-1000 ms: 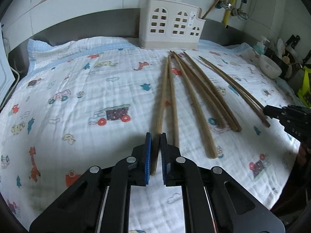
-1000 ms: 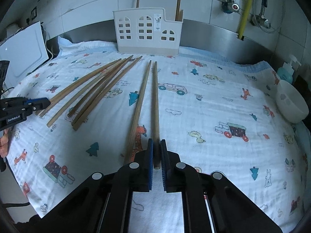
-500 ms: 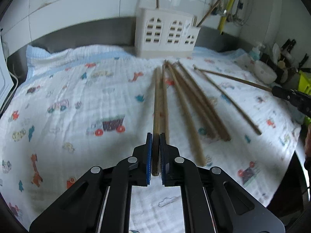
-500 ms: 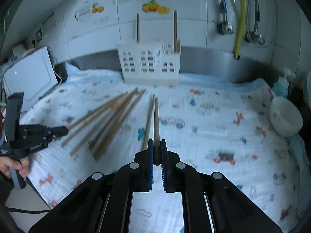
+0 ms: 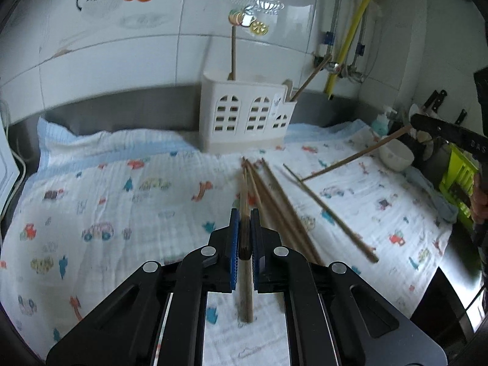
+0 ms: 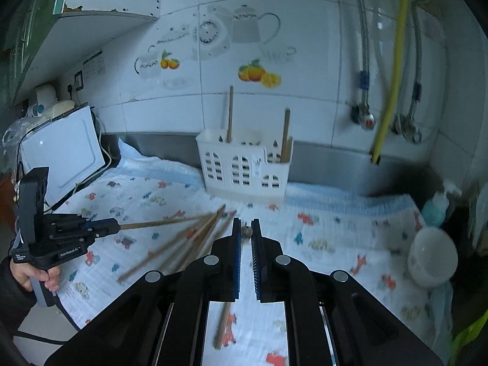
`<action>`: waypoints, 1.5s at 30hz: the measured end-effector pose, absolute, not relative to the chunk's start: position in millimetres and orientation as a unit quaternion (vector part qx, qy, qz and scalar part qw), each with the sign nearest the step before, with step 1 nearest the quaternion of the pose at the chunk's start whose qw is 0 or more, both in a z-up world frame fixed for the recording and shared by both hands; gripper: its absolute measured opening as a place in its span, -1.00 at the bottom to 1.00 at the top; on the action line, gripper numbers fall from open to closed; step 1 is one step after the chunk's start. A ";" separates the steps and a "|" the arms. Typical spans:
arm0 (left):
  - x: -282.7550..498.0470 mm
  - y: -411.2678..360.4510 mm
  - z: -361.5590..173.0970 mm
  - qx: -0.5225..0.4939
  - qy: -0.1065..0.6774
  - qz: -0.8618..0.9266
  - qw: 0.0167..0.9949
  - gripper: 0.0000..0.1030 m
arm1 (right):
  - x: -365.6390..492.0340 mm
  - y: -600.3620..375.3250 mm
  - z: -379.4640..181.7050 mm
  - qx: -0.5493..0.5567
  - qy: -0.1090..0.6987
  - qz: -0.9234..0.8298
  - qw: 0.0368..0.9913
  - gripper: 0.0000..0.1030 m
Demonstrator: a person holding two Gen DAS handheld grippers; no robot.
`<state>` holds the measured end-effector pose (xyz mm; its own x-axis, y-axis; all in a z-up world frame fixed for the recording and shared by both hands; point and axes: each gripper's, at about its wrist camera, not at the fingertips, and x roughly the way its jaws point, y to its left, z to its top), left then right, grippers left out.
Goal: Organize utensils
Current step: 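Raise the left gripper's chopstick over the holder while the right gripper carries its chopstick there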
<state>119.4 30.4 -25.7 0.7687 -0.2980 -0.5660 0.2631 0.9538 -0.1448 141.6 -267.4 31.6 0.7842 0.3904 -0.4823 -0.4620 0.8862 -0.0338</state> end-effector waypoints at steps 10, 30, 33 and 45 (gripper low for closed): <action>144.3 26.6 0.4 -0.016 0.284 -0.159 0.945 -0.89 | 165.2 -250.4 66.5 -0.102 0.231 0.246 0.936 -0.88; 202.2 6.8 89.2 0.030 0.220 -0.172 0.960 -0.90 | 259.1 -238.0 153.5 -0.094 0.184 0.199 0.958 -0.88; 209.4 5.1 113.2 0.038 0.196 -0.168 0.965 -0.90 | 269.5 -235.4 152.1 -0.097 0.188 0.194 0.958 -0.88; 254.9 1.3 190.1 0.025 0.107 -0.136 0.985 -0.90 | 319.8 -228.9 116.6 -0.098 0.249 0.189 0.945 -0.87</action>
